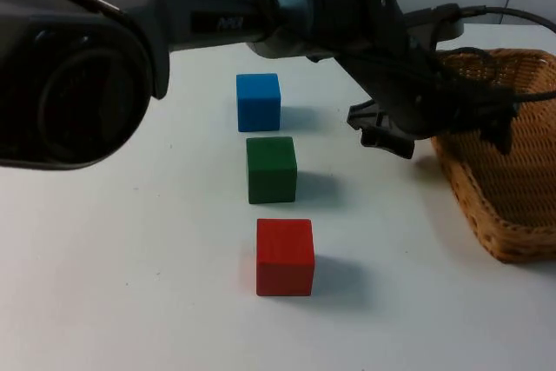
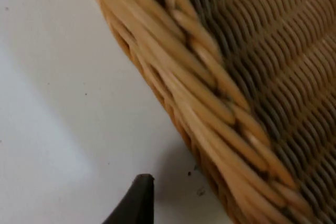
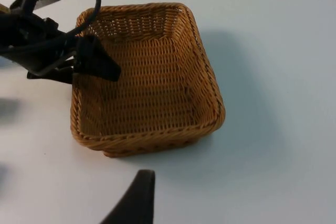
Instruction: Pick up the basket with the left hand and place the blue cube into the basket with the right hand.
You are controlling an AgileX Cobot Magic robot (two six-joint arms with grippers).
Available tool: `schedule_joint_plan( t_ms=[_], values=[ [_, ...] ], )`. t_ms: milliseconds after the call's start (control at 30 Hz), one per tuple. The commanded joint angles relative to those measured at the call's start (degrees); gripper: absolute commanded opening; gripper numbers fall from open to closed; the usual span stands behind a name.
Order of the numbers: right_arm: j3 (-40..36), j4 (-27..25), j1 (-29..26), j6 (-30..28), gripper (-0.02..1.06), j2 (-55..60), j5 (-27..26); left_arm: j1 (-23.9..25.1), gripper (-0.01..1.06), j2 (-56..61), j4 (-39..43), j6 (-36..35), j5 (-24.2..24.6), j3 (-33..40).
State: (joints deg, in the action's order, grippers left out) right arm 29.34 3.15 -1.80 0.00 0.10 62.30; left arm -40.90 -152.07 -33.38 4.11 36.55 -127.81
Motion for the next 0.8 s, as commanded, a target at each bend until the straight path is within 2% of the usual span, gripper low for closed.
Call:
schedule_joint_plan(
  t_ms=[0,367,467,500,533,567,633,667,767],
  values=[
    [-0.3,-0.3,-0.4,-0.4,1.04,-0.1,-0.6,-0.3,1.04,0.0,-0.6,0.3,-1.3,-0.8],
    [-0.3,-0.3,-0.4,-0.4,1.04,-0.1,-0.6,-0.3,1.04,0.0,-0.4,-0.2,-0.6,-0.8],
    [-0.3,-0.3,-0.4,-0.4,1.04,-0.1,-0.6,-0.3,0.94,0.0,-0.2,-1.2,-0.3,-0.8],
    [-0.3,-0.3,-0.4,-0.4,1.04,-0.1,-0.6,-0.3,0.94,0.0,-0.2,-1.2,-0.3,-0.8],
    [-0.3,-0.3,-0.4,-0.4,1.04,-0.1,-0.6,-0.3,0.86,0.0,-0.1,-2.0,-0.3,-0.8],
    [-0.3,-0.3,-0.4,-0.4,1.04,-0.1,-0.6,-0.3,0.7,0.0,0.3,-2.0,-0.1,-0.8],
    [-0.3,-0.3,-0.4,-0.4,1.04,-0.1,-0.6,-0.3,0.48,0.0,0.9,-1.5,-0.2,-0.8],
    [-0.3,-0.3,-0.4,-0.4,1.04,-0.1,-0.6,-0.3,0.48,0.0,0.9,-1.5,-0.2,-0.8],
    [-0.3,-0.3,-0.4,-0.4,1.04,-0.1,-0.6,-0.3,0.18,0.0,0.7,-1.3,-1.1,-0.8]
  ],
)
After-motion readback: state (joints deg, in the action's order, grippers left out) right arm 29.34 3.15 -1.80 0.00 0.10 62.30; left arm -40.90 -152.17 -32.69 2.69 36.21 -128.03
